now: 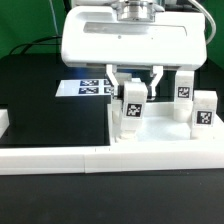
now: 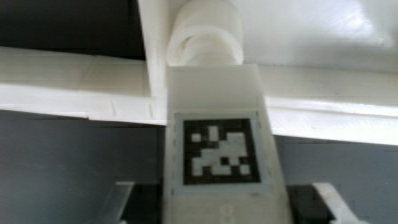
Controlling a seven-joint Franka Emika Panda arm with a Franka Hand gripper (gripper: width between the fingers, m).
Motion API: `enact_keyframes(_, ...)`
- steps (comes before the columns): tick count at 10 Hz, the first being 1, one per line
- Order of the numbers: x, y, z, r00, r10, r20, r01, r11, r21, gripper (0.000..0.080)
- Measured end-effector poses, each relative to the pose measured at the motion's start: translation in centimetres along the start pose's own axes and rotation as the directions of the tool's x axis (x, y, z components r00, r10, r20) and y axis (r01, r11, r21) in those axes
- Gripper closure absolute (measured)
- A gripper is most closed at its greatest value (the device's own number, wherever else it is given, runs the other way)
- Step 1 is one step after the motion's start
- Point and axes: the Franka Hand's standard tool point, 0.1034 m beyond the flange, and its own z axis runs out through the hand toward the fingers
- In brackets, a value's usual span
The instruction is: Assemble square table
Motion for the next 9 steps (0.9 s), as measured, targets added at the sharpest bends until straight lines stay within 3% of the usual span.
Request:
enact_keyframes(4,-0.05,0.09,0.04,1.0,0.001,0.001,-0.001,1.0,-0.001,0.0508)
enact_keyframes(5,-0.05,0.09,0.04,1.0,0.001,0.001,-0.001,1.0,-0.001,0.0331)
enact_keyframes(6,-0.05,0.09,0.04,1.0,0.001,0.001,-0.001,1.0,-0.001,0.0331)
enact_keyframes(7,-0.05,0.09,0.04,1.0,0.0,0.001,0.0,1.0,-0.001,0.0192)
enact_keyframes(9,-0.05,0.09,0.04,1.0,0.0,0.001,0.0,1.0,-0.001,0.0163)
